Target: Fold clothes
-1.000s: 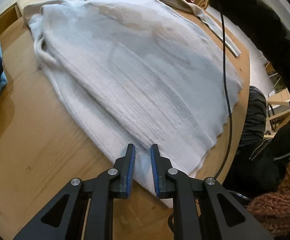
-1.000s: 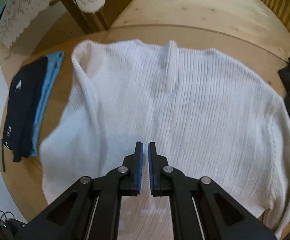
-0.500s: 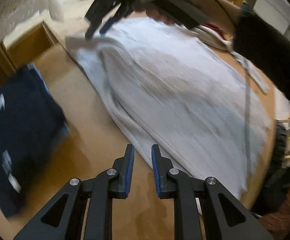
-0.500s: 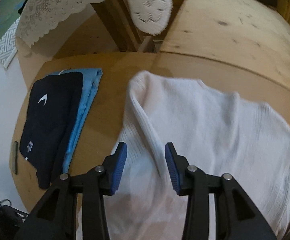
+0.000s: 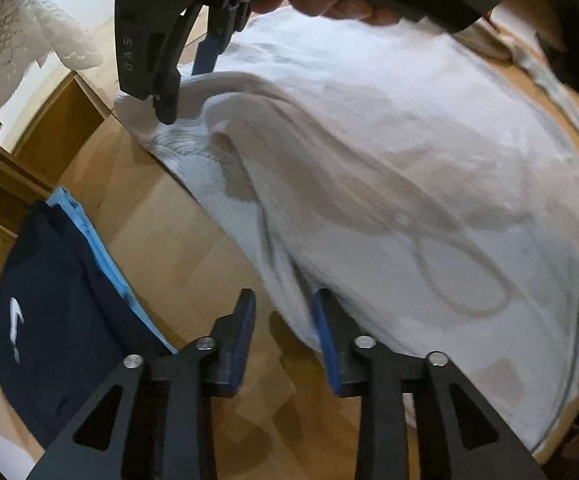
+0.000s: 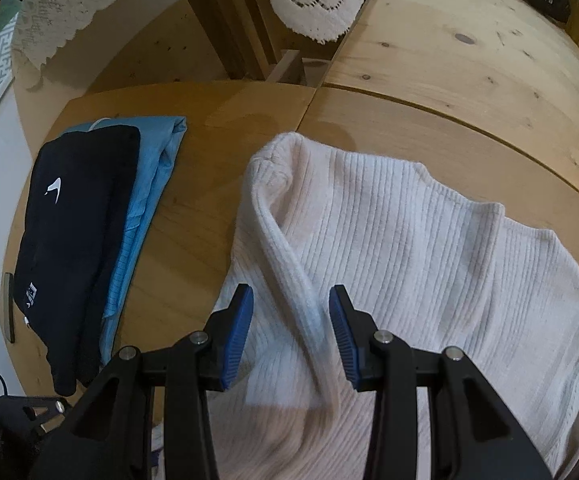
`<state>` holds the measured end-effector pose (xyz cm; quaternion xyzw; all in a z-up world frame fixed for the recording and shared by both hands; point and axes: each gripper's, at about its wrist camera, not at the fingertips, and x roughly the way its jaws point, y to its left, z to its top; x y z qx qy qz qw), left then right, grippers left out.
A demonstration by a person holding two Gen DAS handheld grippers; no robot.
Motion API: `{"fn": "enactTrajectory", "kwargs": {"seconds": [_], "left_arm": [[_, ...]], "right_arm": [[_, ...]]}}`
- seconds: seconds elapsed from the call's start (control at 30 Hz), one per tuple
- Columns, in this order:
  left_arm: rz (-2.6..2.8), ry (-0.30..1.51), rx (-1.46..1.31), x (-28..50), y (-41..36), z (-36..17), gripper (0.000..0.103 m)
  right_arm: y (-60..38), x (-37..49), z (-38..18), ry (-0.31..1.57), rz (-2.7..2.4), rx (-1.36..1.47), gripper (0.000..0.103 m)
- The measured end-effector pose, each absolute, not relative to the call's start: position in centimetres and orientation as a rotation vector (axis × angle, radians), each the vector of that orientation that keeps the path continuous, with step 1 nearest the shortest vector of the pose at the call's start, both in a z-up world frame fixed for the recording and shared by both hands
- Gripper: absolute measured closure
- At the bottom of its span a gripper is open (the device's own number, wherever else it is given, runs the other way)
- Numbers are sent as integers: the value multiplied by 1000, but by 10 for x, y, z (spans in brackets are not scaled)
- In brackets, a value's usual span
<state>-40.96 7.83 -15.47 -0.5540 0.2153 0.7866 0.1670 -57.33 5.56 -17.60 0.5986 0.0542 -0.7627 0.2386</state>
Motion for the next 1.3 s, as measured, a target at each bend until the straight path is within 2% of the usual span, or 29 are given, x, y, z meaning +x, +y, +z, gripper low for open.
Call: {"fn": "enactTrajectory", "kwargs": {"seconds": [0.17,0.23,0.27,0.3,0.33,0.37,0.4,0.57,0.67,0.73,0.8,0.87,1.0,1.07,1.3], "left_arm": [[2241,652,-1560,-418,81,-159,68],[2253,613,-1541,-420,78,-158,76],[2260,570,-1540,-420,75,-159,89],[2265,523,-1541,-420,72,-159,94],[2277,500,-1533,-418,69,-159,93],[2289,493,-1522,-416,67,-159,94],[2303,483,-1515,-413,65,-158,94],[2399,290,-1480,-404,39,-147,95],[2462,173,-1461,-394,20,-143,95],[2498,32,-1468,-390,4,-146,95],[2531,-24,-1521,-388,-7,-154,95],[2545,-8,-1541,-386,-9,-157,100],[2539,102,-1455,-381,3,-140,94],[2535,240,-1397,-384,15,-132,82],[2407,582,-1406,-405,45,-144,80]], "right_arm": [[53,-580,-182,121,-2068,1637,64],[51,-583,-185,130,-2070,1639,64],[50,-584,-187,123,-2067,1643,64],[50,-585,-189,108,-2064,1641,64],[51,-585,-189,91,-2062,1634,65],[51,-586,-190,74,-2060,1627,70],[53,-587,-190,42,-2051,1623,80],[63,-592,-194,-173,-1974,1604,94],[72,-598,-197,-344,-1916,1582,95],[80,-603,-201,-476,-1874,1548,95],[85,-607,-207,-470,-1945,1559,95],[81,-608,-213,-392,-1975,1620,92],[80,-598,-197,-316,-2000,1567,77],[83,-593,-194,-294,-2007,1562,77],[82,-587,-207,-242,-1994,1615,77]]}}
